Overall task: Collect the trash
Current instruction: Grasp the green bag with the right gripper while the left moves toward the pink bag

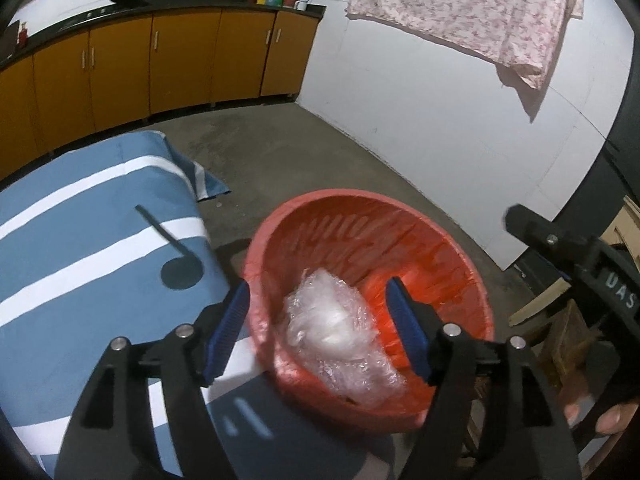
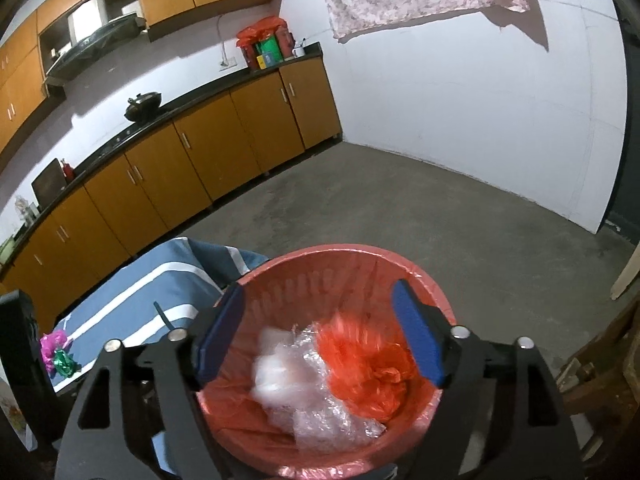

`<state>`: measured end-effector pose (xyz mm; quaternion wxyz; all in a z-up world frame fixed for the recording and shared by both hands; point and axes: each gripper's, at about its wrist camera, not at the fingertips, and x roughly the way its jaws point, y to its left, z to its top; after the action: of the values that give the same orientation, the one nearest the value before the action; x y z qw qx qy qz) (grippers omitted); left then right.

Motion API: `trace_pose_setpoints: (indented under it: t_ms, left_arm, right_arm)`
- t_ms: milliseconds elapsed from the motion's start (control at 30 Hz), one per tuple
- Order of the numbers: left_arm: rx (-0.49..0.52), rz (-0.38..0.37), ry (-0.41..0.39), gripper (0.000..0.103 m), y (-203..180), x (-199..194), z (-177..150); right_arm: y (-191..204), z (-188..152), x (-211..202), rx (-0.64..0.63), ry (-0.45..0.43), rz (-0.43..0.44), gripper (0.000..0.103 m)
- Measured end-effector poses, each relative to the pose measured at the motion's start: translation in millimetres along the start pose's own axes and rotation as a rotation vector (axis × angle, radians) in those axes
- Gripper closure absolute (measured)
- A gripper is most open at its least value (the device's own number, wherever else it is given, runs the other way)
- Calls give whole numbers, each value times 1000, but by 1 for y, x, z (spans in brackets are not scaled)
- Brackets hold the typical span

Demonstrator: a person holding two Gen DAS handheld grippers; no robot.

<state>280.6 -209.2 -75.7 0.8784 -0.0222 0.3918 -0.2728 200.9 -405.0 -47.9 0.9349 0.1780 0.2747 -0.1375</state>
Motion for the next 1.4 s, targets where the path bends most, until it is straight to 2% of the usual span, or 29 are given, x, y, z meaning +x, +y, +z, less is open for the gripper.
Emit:
trace_pose_setpoints:
  t_ms: [67,167,300,467,800,1033,1200,1400]
  left_arm:
    - [-4,19,-7,29,5,-4,-2]
    - [3,81,-34,23,16,-17,-9]
    - [37,199,-72,14,35,-41,-25]
    - [57,357,-92,10,73,-73,-53]
    - [-139,587,-98,9,181,-144,-102]
    - [-254,745,-107,9,247,-201,-139]
    - [-326,815,-143,7,281,-239,-159]
    - [-427,860,-197,6,313,-272,-172]
  right_arm:
    - [2,-3,-3,-11,-15,-24,8]
    - [7,-9,-7,-51,-32,-66,2]
    - [24,-20,-8,-160,-36,-116,2]
    - [52,-36,-5,-288,-10,-125,2]
    - [126,-65,-4,-351,65,47,2]
    - [220,-88,2,-464,129,230,2]
    - [284,-105,11,-531,179,344,2]
    - [363,-125,33,-605,211,503,2]
